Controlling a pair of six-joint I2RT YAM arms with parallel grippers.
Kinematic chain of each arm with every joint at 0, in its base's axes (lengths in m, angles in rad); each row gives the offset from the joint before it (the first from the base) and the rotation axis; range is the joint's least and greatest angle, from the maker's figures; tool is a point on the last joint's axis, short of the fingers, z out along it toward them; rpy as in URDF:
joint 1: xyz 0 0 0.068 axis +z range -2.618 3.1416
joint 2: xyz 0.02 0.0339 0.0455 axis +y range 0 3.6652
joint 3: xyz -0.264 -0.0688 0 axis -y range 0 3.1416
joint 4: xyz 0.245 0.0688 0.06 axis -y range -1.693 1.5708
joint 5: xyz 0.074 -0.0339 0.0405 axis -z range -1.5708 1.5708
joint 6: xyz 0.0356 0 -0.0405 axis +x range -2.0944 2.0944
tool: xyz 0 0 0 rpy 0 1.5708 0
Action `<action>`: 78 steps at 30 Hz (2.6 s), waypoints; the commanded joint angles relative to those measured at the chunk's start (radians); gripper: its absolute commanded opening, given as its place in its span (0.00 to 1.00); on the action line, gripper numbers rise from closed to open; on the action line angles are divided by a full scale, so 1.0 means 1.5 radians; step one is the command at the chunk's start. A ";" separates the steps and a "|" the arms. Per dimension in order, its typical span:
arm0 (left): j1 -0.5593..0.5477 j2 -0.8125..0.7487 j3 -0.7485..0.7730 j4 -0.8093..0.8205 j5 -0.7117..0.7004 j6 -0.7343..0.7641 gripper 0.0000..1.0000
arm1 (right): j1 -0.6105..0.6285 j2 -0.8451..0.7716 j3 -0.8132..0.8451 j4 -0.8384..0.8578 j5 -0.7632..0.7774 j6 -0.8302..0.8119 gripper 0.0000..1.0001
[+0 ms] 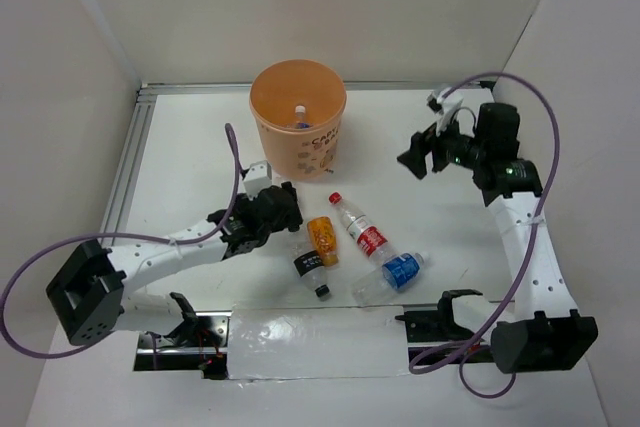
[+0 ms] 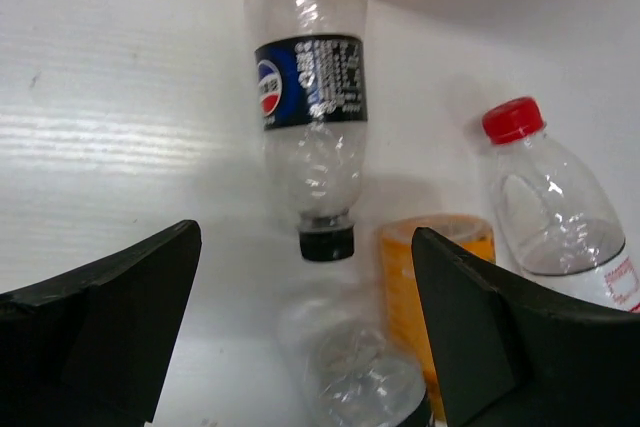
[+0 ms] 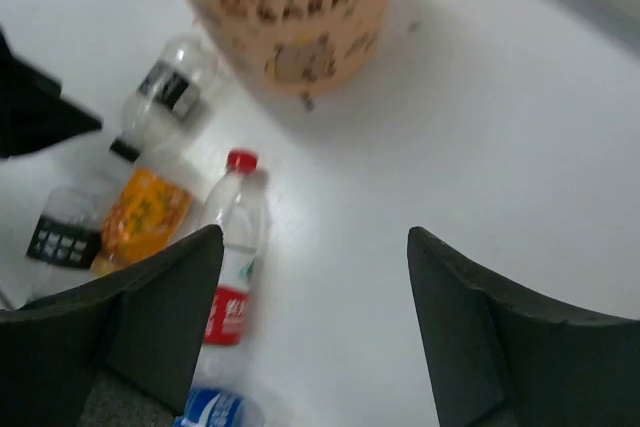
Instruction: Put the plastic bottles in the bin
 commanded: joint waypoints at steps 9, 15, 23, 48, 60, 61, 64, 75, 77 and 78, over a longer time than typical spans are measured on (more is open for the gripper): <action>0.038 0.205 0.137 0.075 0.030 0.118 0.99 | -0.009 -0.088 -0.148 -0.131 -0.009 -0.011 0.85; 0.032 0.272 0.159 0.031 0.003 0.050 0.98 | -0.009 -0.111 -0.163 -0.124 0.000 -0.011 0.87; 0.025 0.308 0.191 -0.007 -0.004 0.036 0.68 | -0.015 -0.111 -0.186 -0.110 0.000 -0.011 0.87; -0.262 -0.073 0.414 0.042 -0.174 0.339 0.07 | -0.003 -0.050 -0.249 -0.059 -0.100 -0.105 0.75; 0.106 0.186 0.650 0.029 -0.019 0.276 0.21 | 0.068 -0.027 -0.227 -0.053 -0.042 -0.074 0.80; 0.116 0.206 0.665 0.019 -0.010 0.276 0.25 | 0.075 -0.020 -0.217 -0.053 -0.042 -0.074 0.80; 0.150 0.274 0.715 -0.012 0.027 0.276 0.62 | 0.089 0.007 -0.199 -0.059 -0.024 -0.063 0.81; 0.147 0.273 0.735 -0.052 0.057 0.276 1.00 | 0.170 0.109 -0.191 -0.035 0.072 -0.011 0.85; 0.121 0.232 0.692 -0.052 0.049 0.311 1.00 | 0.194 0.123 -0.197 -0.018 0.101 -0.001 0.86; 0.083 0.181 0.668 -0.060 0.036 0.322 1.00 | 0.204 0.139 -0.204 -0.002 0.114 0.006 0.86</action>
